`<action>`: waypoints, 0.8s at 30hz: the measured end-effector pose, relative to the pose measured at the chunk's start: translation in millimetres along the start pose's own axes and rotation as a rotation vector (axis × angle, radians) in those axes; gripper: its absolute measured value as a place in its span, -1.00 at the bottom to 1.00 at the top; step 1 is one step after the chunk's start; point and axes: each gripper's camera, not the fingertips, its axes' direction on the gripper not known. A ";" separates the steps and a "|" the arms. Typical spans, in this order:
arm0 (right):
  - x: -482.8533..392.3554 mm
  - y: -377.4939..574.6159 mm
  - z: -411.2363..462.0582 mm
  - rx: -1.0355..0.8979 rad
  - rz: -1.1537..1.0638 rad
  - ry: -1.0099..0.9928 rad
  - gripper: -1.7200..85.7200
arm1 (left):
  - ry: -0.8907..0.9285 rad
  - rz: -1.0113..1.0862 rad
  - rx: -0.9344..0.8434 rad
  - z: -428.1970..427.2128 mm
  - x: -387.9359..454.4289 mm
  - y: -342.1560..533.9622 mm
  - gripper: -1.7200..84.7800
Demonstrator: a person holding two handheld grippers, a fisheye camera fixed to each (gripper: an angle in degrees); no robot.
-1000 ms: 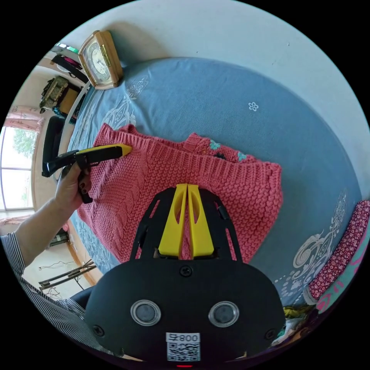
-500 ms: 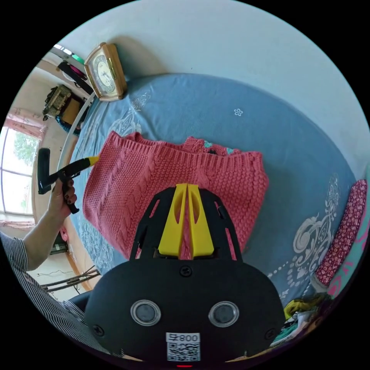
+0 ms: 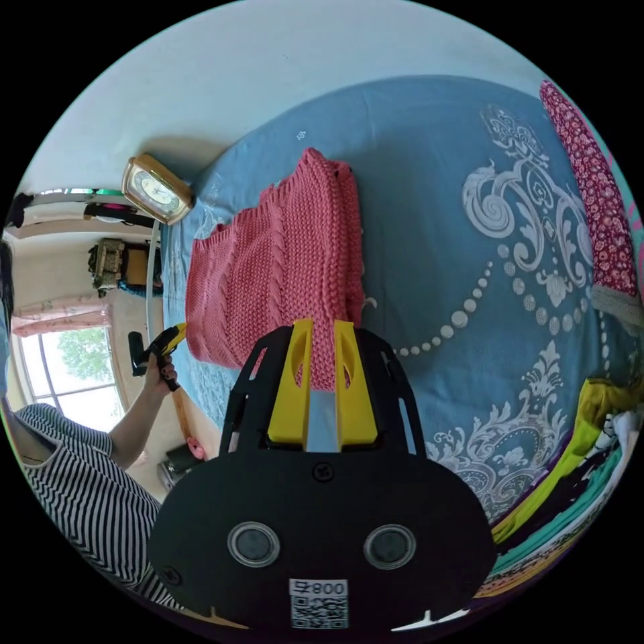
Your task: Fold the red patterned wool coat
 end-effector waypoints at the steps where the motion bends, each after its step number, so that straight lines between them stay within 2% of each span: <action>1: 9.0 3.0 4.0 -0.010 0.016 -0.019 -0.83 | -0.011 0.011 -0.018 1.2 -3.0 2.1 -0.85; 7: 46.7 23.5 14.0 -0.077 0.016 -0.122 -0.93 | 0.042 0.032 -0.066 -3.0 -22.6 15.0 -0.90; 12: 72.7 50.6 2.8 -0.096 -0.004 -0.122 -0.94 | 0.080 0.037 -0.071 -17.5 -37.7 37.0 -0.91; 19: 117.2 71.4 -0.9 0.012 0.015 -0.156 -0.85 | 0.096 -0.005 -0.089 -5.9 -68.7 55.4 -0.91; 24: 135.5 78.1 11.1 0.009 -0.008 -0.138 -0.80 | 0.091 0.000 -0.103 3.0 -80.0 65.7 -0.91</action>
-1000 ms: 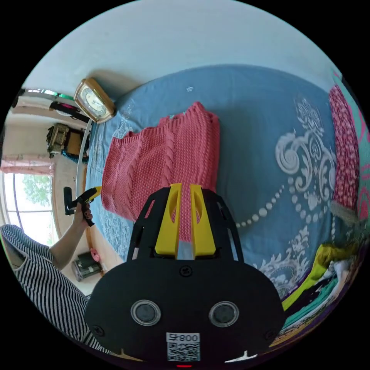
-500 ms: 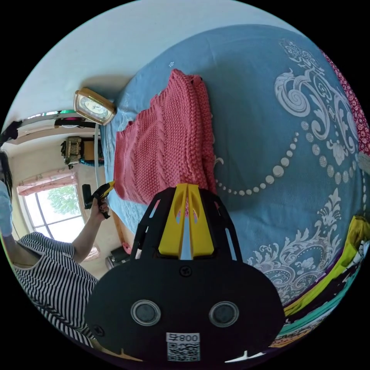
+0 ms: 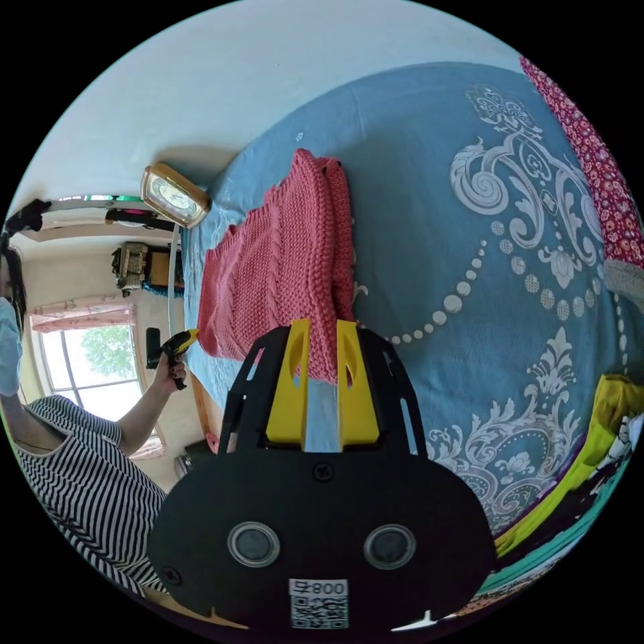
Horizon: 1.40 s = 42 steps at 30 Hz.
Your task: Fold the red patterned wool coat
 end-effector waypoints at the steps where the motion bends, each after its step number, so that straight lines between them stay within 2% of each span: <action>1: 7.3 0.7 3.8 0.000 0.006 -0.019 -0.80 | -0.001 -0.005 0.001 1.1 -3.9 2.4 -0.91; 6: 29.6 3.1 24.4 -0.079 0.010 -0.114 -0.85 | -0.015 -0.019 -0.009 4.8 -16.1 10.4 -0.91; 12: 38.0 28.6 2.3 -0.105 -0.026 -0.190 -0.89 | -0.001 -0.007 -0.015 -5.1 -22.7 29.3 -0.92; 20: 65.7 33.3 23.1 -0.198 0.038 -0.148 -0.90 | -0.081 -0.060 -0.078 27.4 -50.1 41.3 -0.92; 25: 60.9 38.8 21.5 -0.213 0.017 -0.119 -0.90 | -0.085 -0.044 -0.036 20.7 -51.9 56.4 -0.92; 30: 69.9 32.2 33.8 -0.220 0.086 -0.134 -0.90 | -0.064 -0.102 -0.064 41.7 -68.8 58.2 -0.92; 42: 28.9 28.4 34.2 -0.292 0.053 -0.082 -0.90 | -0.104 -0.076 -0.116 57.7 -68.0 89.9 -0.92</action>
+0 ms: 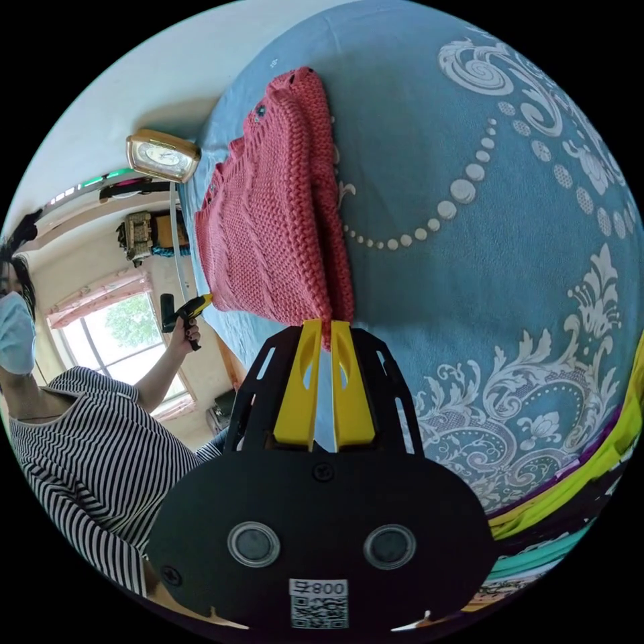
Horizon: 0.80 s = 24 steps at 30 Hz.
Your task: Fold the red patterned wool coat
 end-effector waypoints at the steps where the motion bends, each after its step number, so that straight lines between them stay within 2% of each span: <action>1: -3.6 -2.6 2.5 -0.013 0.010 -0.006 -0.90 | -0.001 -0.011 -0.015 4.5 -1.8 1.9 -0.92; 5: -27.6 -0.7 3.7 -0.037 -0.021 0.034 -0.91 | -0.013 0.004 0.004 6.5 -0.3 11.6 -0.92; 9: -34.0 -3.2 5.4 0.007 0.056 -0.034 -0.91 | -0.001 -0.026 -0.005 17.9 -5.0 15.9 -0.92; 14: -80.4 -10.7 -0.2 0.003 0.015 0.041 -0.92 | -0.035 -0.017 0.065 11.1 4.0 34.8 -0.93; 17: -102.4 -2.6 -13.9 0.068 0.066 0.082 -0.94 | -0.043 -0.031 0.134 1.7 9.8 50.7 -0.94; 19: -125.4 4.2 -30.2 0.177 0.097 0.079 -0.95 | -0.024 -0.005 0.172 0.2 17.9 56.8 -0.94; 22: -180.8 -8.2 -38.1 0.262 -0.026 0.105 -0.96 | -0.013 0.093 0.179 10.9 38.4 50.6 -0.95; 24: -219.0 -28.9 -30.1 0.245 -0.111 0.170 -0.96 | -0.025 0.155 0.165 23.9 51.1 40.1 -0.95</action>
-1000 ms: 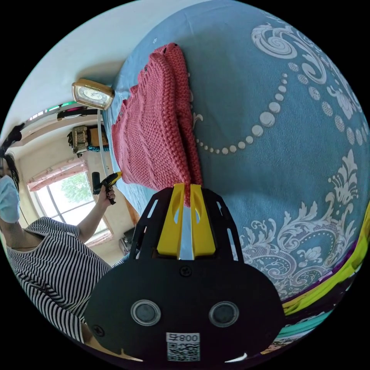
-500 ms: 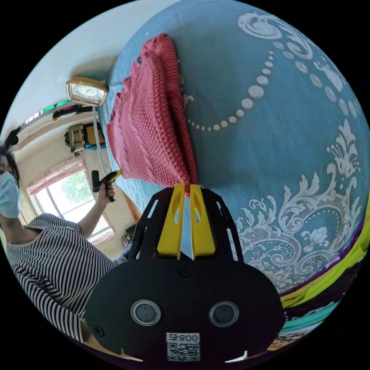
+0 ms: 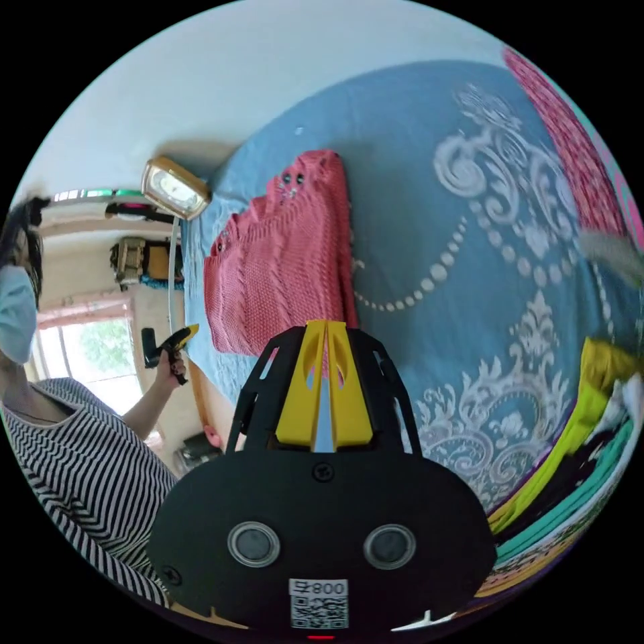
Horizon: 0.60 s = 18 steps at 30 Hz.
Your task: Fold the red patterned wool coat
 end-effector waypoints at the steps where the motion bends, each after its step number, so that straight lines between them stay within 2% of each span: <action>1: -25.0 -15.5 7.9 -0.003 -0.070 0.034 -0.96 | -0.002 0.031 -0.008 10.8 5.9 -6.5 -0.95; 6: -99.2 -62.9 65.5 -0.121 -0.252 0.238 -0.96 | -0.091 0.097 -0.049 56.5 9.4 -15.4 -0.95; 8: -118.3 -68.1 68.9 -0.086 -0.294 0.255 -0.96 | -0.041 0.055 -0.033 55.5 4.5 -9.6 -0.95; 12: -152.6 -73.4 51.4 -0.079 -0.252 0.220 -0.96 | -0.065 0.031 -0.020 42.7 8.2 4.9 -0.94; 14: -178.2 -73.6 40.4 -0.041 -0.261 0.296 -0.96 | -0.079 0.015 0.009 28.6 7.9 21.2 -0.92; 18: -257.5 -87.7 36.1 0.032 -0.380 0.307 -0.96 | -0.039 -0.091 0.066 9.2 -8.4 52.5 -0.84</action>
